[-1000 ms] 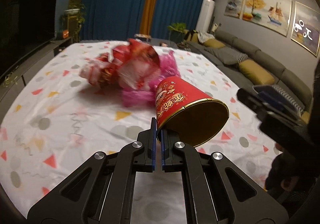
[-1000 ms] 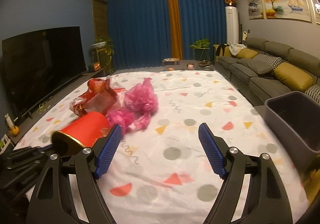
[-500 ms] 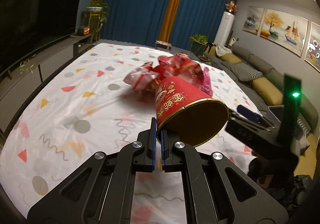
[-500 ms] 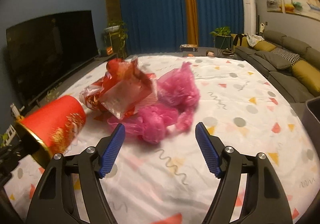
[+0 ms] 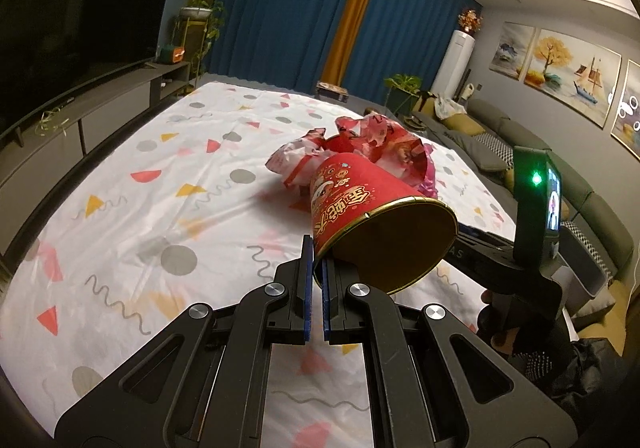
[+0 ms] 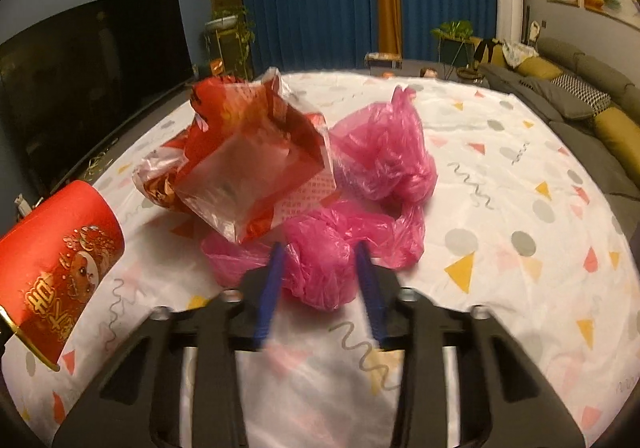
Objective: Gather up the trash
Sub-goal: 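Grasp the pink plastic bag with the right gripper while the left holds the can, then carry the red can and pink bag in both grippers over the gray bin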
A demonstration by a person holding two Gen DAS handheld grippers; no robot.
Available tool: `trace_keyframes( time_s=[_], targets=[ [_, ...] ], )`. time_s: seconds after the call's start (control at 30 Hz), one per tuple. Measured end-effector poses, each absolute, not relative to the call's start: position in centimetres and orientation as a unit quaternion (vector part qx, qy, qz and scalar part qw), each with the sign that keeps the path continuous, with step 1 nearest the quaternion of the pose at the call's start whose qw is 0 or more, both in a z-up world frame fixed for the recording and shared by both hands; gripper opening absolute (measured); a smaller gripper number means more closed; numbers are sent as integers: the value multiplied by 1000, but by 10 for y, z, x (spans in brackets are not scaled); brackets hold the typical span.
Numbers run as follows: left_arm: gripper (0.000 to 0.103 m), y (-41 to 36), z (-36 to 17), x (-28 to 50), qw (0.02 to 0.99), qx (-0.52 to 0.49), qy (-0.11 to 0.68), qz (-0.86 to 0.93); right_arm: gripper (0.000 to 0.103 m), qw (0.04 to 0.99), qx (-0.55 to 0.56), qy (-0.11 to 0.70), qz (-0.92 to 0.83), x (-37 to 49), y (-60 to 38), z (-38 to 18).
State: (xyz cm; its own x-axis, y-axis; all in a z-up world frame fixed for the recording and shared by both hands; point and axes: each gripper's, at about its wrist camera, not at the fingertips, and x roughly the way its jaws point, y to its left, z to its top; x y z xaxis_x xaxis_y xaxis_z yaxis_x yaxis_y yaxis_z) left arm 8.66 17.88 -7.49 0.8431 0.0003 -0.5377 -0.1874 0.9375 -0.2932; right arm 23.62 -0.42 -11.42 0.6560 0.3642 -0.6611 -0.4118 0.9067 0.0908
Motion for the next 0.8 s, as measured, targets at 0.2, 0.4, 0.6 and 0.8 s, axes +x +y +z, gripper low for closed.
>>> trace_keyframes(
  time_s=[0.2,0.4,0.6,0.8],
  targets=[
    [3,177,-74,86,945,-167,278,49,18,916,-38,337,214,224,-14,-111],
    [3,171,-73,86,946,-162,278,47,17,925,-30,308,219,194,-39,-96],
    [3,150,-67,84,949,-151,276,36,17,935,-7,281,216,164,-73,-79],
    [3,125,-62,82,952,-135,275,23,17,942,16,266,205,145,-108,-68]
  ],
)
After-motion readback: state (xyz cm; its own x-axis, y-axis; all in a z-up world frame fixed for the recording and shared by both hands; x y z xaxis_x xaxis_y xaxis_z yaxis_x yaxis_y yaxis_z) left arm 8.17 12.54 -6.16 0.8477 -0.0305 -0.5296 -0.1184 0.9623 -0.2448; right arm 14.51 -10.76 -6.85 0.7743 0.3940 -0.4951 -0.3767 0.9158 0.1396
